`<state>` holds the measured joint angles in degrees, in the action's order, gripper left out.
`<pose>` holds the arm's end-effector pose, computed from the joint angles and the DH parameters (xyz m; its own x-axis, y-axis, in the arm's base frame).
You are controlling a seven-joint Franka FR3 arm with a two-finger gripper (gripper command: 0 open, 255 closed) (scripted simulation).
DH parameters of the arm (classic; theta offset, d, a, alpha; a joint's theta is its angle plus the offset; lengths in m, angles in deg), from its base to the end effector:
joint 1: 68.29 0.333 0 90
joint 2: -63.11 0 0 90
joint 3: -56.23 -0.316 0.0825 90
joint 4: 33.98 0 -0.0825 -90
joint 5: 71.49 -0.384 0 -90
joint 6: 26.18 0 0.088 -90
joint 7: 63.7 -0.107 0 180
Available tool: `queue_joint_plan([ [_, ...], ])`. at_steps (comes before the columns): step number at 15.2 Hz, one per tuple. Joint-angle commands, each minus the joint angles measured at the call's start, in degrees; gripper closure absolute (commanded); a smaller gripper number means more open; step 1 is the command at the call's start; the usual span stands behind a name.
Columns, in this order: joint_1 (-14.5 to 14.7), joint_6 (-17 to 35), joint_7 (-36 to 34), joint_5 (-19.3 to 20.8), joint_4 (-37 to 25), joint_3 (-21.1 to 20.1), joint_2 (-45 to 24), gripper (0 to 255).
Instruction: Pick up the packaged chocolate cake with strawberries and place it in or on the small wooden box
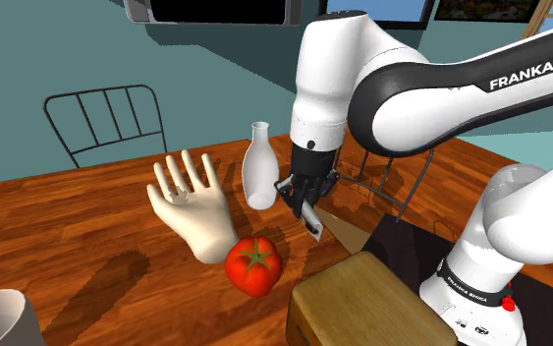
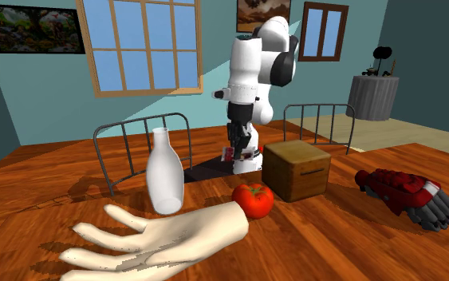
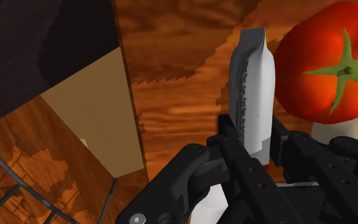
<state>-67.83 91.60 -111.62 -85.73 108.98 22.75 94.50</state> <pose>0.3260 0.2426 0.4463 0.9097 -0.4069 0.0834 -0.4088 -0.9126 0.0072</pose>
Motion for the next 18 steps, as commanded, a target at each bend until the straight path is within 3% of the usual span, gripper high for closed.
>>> queue_joint_plan([
  [1,0.08,-1.74,0.1,0.09,-1.08,0.48,0.65,255],
  [18,0.37,-14.95,-0.29,0.95,-11.24,3.14,3.8,255],
])
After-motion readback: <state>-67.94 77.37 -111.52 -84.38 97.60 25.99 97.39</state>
